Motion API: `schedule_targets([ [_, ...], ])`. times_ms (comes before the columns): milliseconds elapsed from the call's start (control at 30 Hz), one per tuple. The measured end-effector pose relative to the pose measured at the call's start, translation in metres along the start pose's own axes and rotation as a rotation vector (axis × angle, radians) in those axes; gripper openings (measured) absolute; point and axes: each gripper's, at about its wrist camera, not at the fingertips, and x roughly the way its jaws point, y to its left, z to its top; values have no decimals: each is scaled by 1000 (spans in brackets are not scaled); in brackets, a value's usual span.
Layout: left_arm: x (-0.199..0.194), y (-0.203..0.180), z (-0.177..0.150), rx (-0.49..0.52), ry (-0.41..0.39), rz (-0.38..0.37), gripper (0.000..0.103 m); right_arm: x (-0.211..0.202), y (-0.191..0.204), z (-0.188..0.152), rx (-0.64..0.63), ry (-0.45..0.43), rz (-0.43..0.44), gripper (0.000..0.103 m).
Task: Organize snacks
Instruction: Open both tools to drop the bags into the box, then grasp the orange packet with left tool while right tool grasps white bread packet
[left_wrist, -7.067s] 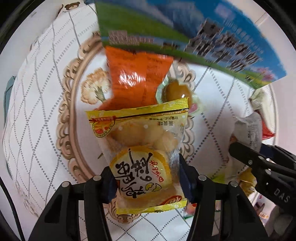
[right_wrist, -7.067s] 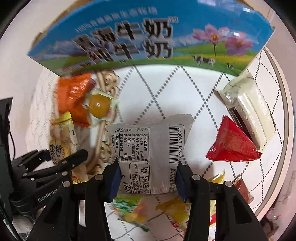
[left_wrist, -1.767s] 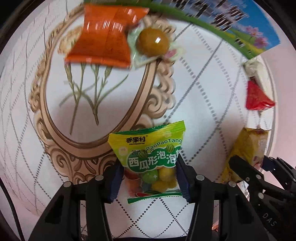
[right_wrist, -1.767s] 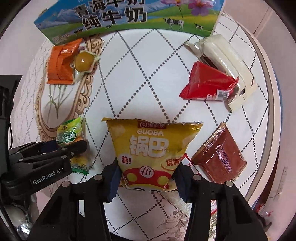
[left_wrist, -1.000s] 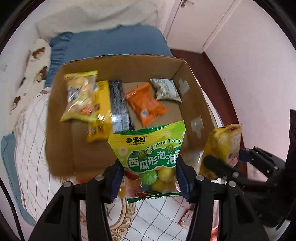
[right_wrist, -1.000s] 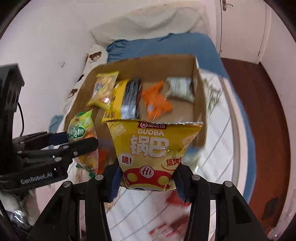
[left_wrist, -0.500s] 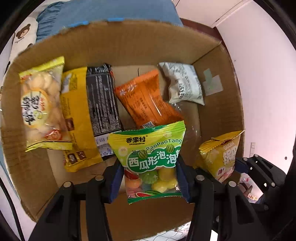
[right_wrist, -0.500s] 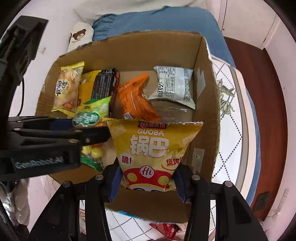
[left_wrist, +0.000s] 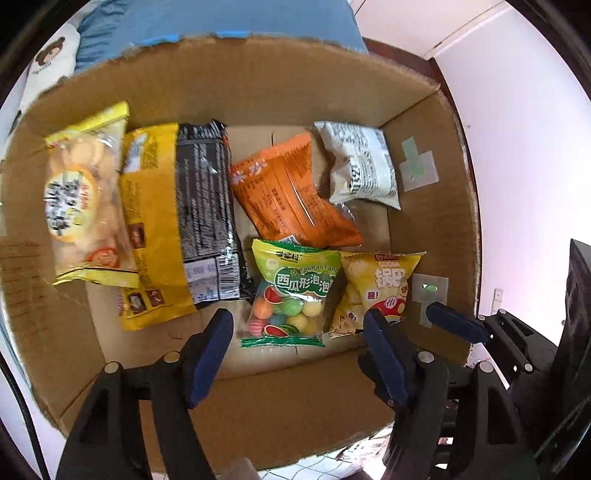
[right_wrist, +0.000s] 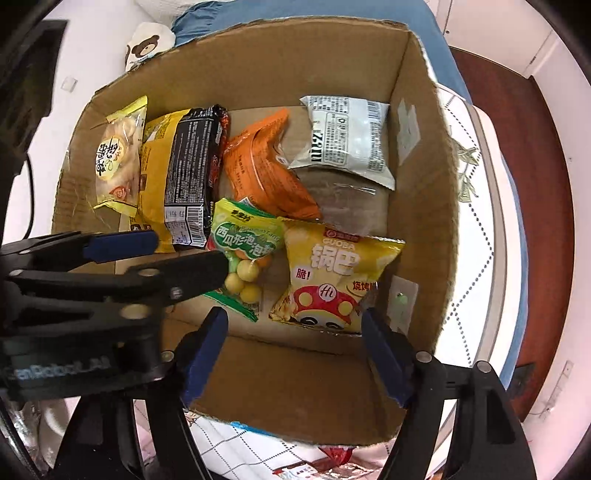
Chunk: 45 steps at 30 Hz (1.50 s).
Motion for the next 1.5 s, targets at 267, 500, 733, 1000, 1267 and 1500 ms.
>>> schedule_targets([
  [267,-52,7,-25,-7,-204,84,72,-43,1,-19,19,-125,-52,77],
  [500,-86,13,-64,2,-385,153,72,-76,5,-46,29,-259,-81,77],
  [733,-106,16,-107,18,-517,192,72,-95,18,-75,21,-378,-108,77],
  [1000,-123,11,-150,45,-595,204,72,-118,39,-112,-19,-489,-136,77],
  [1267,-141,12,-189,44,-668,203,72,-142,45,-148,14,-583,-81,77],
  [1500,-111,47,-221,-1,-606,254,72,-116,31,-173,75,-498,37,87],
])
